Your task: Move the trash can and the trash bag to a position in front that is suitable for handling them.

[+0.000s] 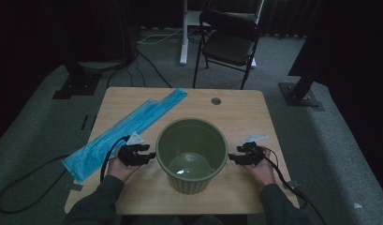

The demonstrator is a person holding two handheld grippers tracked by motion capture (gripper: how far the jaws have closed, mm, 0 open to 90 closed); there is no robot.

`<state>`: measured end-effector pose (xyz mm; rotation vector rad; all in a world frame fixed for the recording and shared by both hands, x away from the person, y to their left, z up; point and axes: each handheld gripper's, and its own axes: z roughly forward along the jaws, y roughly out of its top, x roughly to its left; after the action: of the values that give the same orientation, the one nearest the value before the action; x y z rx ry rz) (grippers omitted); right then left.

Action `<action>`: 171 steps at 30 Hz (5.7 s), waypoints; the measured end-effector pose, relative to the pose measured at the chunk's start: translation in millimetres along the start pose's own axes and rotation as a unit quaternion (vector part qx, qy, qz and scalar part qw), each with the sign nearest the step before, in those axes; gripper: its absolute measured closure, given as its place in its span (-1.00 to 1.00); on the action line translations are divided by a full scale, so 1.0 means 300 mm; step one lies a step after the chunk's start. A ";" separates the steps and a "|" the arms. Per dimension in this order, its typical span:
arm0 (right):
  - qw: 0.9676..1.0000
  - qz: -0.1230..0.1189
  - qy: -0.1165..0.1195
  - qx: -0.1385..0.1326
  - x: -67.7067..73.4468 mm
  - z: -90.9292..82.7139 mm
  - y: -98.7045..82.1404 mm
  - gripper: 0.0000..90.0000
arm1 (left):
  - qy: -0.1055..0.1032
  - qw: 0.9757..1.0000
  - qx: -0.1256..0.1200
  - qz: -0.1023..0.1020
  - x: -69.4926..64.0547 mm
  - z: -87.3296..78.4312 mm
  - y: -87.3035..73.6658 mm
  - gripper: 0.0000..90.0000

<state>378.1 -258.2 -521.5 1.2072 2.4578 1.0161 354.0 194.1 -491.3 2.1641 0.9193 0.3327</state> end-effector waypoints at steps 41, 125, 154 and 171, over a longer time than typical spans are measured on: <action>0.992 -0.059 0.107 -0.034 0.151 -0.041 0.069 0.03 | -0.008 1.000 -0.002 0.021 -0.074 0.015 0.055 0.10; 0.994 -0.057 0.096 0.018 0.122 0.004 0.038 0.00 | 0.070 0.989 0.110 -0.076 0.308 0.238 0.115 0.98; 0.993 -0.060 0.101 0.019 0.125 0.005 0.039 0.01 | 0.069 0.993 0.088 -0.039 0.120 0.159 0.067 0.34; 0.992 -0.064 0.104 0.026 0.131 0.015 0.041 0.01 | 0.050 0.995 0.091 0.003 0.174 0.059 -0.036 0.03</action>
<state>362.8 -220.8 -512.6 0.9860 2.6966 1.0976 394.2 226.3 -513.8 2.3331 1.0341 0.3758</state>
